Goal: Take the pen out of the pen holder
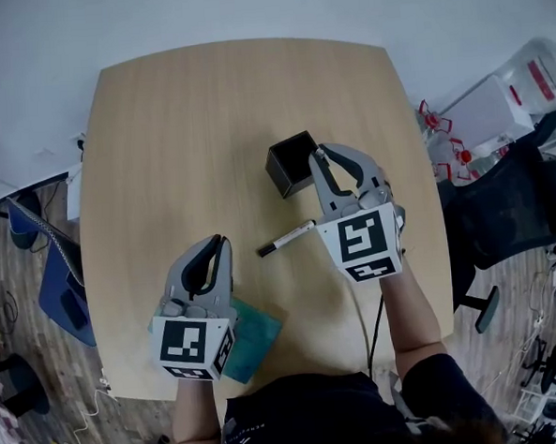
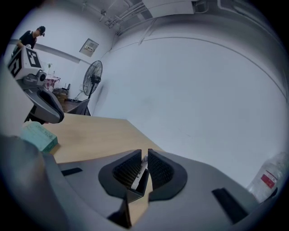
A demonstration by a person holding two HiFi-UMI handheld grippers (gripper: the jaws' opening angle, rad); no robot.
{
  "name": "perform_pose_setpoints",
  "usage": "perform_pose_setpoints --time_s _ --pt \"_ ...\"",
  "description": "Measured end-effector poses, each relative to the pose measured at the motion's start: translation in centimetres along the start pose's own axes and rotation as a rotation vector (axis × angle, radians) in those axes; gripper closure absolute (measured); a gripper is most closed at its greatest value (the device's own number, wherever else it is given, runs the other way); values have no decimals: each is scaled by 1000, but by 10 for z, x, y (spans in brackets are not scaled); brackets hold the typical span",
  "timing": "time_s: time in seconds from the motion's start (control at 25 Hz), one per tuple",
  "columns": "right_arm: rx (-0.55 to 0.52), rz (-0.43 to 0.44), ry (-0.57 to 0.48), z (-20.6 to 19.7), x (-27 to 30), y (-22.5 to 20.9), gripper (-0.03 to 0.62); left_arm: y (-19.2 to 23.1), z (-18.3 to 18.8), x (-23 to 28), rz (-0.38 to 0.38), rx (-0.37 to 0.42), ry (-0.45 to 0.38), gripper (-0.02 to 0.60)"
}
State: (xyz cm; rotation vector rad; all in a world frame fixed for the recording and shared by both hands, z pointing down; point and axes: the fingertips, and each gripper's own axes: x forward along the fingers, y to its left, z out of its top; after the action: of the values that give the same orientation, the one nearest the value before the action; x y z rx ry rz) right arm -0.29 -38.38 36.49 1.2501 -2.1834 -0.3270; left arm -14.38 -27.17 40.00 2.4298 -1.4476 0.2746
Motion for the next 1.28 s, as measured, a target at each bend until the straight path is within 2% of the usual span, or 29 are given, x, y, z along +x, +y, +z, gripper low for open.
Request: perform_pose_setpoints --time_s 0.48,0.68,0.92,1.28 --pt "32 -41 -99 24 -79 -5 556 -27 29 -43 58 58 -66 551" --pt "43 -20 -122 26 -103 5 556 -44 35 -54 61 84 -87 551" --pt "58 2 -119 15 -127 23 556 -51 32 -68 90 96 -96 551" --pt "136 22 -94 -8 -155 46 557 -48 12 -90 128 61 -84 551"
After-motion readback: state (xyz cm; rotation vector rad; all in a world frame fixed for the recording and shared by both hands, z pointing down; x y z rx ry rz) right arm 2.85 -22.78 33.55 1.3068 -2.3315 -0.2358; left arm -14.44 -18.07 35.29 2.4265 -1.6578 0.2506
